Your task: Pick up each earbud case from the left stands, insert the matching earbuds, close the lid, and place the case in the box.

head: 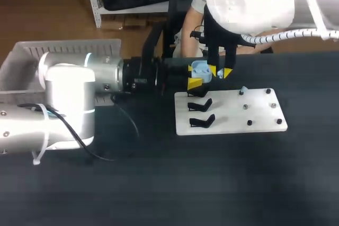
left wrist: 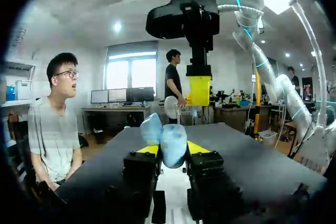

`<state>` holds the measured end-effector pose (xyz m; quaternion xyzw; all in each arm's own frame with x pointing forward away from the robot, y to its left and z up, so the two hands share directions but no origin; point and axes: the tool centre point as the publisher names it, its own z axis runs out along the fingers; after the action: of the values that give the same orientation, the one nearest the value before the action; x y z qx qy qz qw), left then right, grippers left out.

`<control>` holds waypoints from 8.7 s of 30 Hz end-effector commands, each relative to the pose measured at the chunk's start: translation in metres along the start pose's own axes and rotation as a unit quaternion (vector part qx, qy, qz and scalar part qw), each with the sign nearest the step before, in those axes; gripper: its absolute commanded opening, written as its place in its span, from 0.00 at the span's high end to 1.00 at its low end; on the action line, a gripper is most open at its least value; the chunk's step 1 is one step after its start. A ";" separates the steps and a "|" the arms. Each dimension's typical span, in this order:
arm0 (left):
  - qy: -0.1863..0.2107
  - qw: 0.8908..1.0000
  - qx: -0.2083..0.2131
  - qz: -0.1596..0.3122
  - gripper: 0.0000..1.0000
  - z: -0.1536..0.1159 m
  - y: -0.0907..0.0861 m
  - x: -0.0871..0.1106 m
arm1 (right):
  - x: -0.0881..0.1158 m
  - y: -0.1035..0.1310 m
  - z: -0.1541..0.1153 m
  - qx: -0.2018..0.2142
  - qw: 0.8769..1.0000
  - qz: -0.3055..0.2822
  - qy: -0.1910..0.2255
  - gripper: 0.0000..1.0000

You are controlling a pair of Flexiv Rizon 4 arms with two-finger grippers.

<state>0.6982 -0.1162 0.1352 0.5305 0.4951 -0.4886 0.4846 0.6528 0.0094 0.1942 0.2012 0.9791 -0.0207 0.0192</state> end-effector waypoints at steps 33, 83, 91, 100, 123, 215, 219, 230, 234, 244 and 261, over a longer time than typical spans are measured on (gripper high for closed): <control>-0.003 1.000 -0.009 -0.005 1.00 -0.004 -0.008 0.008 | 0.004 0.032 -0.007 0.011 0.999 0.034 0.024 1.00; -0.010 1.000 0.014 -0.006 1.00 -0.001 -0.012 0.010 | -0.003 0.035 0.005 0.025 0.992 0.122 0.027 1.00; -0.010 1.000 0.014 -0.006 1.00 -0.001 -0.012 0.010 | 0.000 0.037 0.007 0.046 0.986 0.156 0.024 1.00; -0.010 1.000 0.014 -0.006 1.00 -0.001 -0.012 0.010 | -0.003 0.039 0.005 0.056 0.981 0.183 0.025 1.00; -0.010 1.000 0.014 -0.006 1.00 -0.001 -0.012 0.010 | -0.006 0.047 0.010 0.065 0.980 0.188 0.031 1.00; -0.010 1.000 0.014 -0.006 1.00 -0.001 -0.012 0.010 | -0.098 -0.054 0.104 -0.087 0.977 -0.196 0.000 0.53; -0.010 1.000 0.014 -0.006 1.00 -0.001 -0.012 0.010 | -0.111 -0.056 0.122 -0.080 0.977 -0.196 0.001 0.54; -0.010 1.000 0.014 -0.006 1.00 -0.001 -0.012 0.010 | -0.129 -0.054 0.148 -0.069 0.975 -0.213 -0.002 0.55; -0.010 1.000 0.014 -0.006 1.00 -0.001 -0.012 0.010 | -0.131 -0.051 0.149 -0.073 0.975 -0.211 0.002 0.53; -0.010 1.000 0.014 -0.006 1.00 -0.001 -0.012 0.010 | -0.131 -0.044 0.162 -0.076 0.974 -0.214 0.014 0.54; -0.010 1.000 0.014 -0.006 1.00 -0.001 -0.012 0.010 | -0.135 -0.040 0.170 -0.078 0.976 -0.204 0.020 0.61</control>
<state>0.6869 -0.1136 0.1244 0.5298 0.4861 -0.5045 0.4781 0.7647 -0.0884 0.0321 -0.0048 0.9983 0.0559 0.0123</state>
